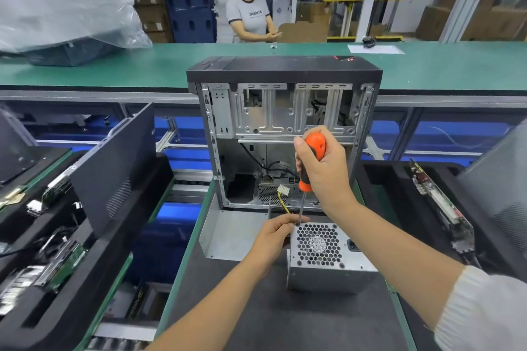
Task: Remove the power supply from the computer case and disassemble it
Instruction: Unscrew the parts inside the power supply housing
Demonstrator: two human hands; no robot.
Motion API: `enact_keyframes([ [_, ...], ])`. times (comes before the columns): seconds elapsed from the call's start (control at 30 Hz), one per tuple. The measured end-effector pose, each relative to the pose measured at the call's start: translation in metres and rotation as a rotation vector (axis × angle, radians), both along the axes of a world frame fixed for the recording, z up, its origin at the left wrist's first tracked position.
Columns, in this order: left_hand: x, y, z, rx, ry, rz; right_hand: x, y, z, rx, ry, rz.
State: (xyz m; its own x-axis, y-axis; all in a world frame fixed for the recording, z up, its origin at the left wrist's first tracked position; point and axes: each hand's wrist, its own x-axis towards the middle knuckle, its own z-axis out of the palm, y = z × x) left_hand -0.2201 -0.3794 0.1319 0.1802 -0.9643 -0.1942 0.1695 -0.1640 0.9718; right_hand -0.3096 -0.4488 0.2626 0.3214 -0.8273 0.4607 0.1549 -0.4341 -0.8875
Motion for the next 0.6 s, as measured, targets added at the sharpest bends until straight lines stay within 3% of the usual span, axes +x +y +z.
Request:
enact_keyframes([
  [0.17, 0.001, -0.001, -0.003, -0.006, -0.021, -0.012, 0.005, 0.002, -0.003, -0.026, -0.002, 0.003],
  [0.3, 0.003, -0.002, -0.003, -0.023, -0.068, -0.03, 0.002, 0.001, -0.004, -0.142, 0.144, -0.002],
  [0.47, 0.01, -0.004, -0.003, -0.099, -0.299, -0.072, -0.007, -0.016, 0.027, -0.511, 0.745, -0.19],
  [0.6, 0.012, -0.011, -0.003, -0.135, -0.423, -0.035, -0.003, -0.028, 0.065, -0.431, 1.107, -0.072],
])
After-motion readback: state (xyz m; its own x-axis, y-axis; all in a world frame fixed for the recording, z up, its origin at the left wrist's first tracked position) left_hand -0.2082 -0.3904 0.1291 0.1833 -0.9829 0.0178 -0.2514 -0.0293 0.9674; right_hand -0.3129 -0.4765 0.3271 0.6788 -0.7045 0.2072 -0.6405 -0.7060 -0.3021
